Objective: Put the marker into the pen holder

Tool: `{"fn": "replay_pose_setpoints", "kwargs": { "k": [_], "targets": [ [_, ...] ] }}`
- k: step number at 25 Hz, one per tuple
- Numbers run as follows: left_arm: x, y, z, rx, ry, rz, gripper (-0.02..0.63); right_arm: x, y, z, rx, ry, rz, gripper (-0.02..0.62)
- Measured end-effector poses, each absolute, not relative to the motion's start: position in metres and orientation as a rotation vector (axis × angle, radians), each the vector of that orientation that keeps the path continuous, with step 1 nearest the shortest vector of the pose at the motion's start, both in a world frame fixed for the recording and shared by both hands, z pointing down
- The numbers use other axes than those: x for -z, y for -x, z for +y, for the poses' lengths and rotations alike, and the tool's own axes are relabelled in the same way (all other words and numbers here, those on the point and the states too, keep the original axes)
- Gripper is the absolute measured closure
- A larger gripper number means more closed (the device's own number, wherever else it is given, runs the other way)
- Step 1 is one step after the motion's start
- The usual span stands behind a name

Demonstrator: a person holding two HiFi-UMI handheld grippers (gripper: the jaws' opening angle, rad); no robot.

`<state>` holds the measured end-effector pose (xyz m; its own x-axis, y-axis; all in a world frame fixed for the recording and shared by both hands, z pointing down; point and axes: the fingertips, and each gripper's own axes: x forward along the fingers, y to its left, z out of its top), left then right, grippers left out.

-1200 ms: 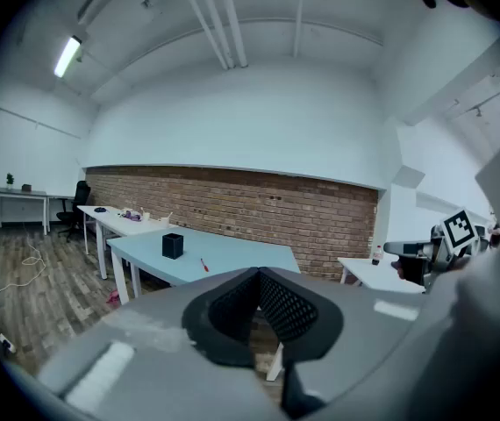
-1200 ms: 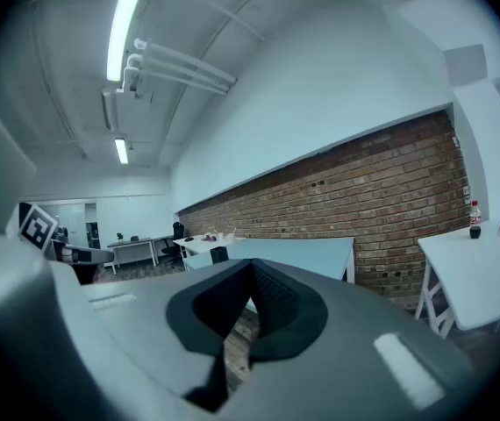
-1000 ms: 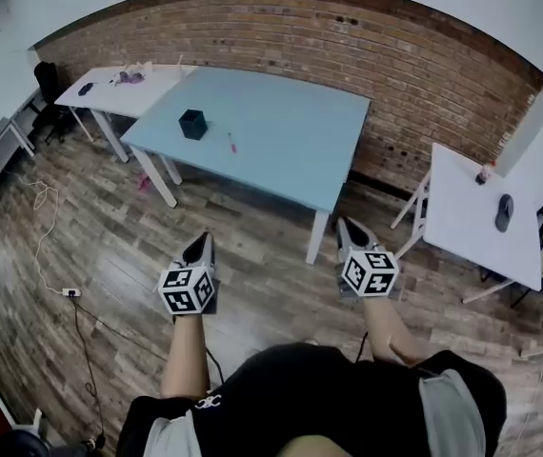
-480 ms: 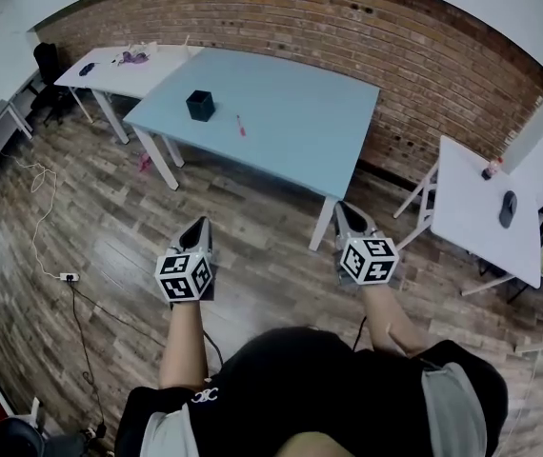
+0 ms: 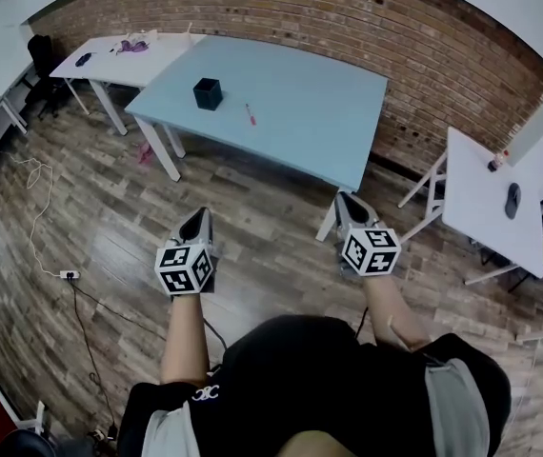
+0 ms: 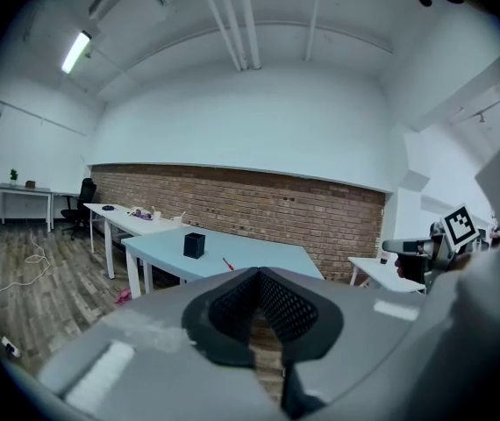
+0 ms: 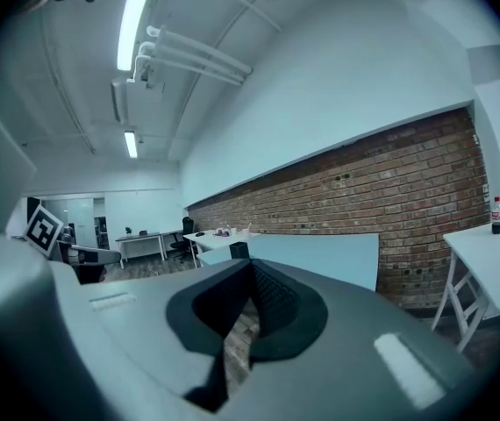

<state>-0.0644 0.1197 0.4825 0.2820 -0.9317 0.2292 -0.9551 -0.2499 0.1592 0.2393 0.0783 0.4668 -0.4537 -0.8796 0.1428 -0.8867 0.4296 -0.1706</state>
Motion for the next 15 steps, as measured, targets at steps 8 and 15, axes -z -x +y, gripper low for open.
{"fn": "replay_pose_setpoints", "kwargs": {
  "k": [8,15],
  "targets": [
    [-0.504,0.096,0.116,-0.112,-2.262,-1.704,0.603,-0.475,-0.219,0.079,-0.328,-1.643,-2.579,0.589],
    [-0.522,0.111,0.098,-0.131,-2.244,-1.690,0.603,-0.491,-0.217,0.061,-0.381,-1.655,-2.549,0.589]
  ]
}}
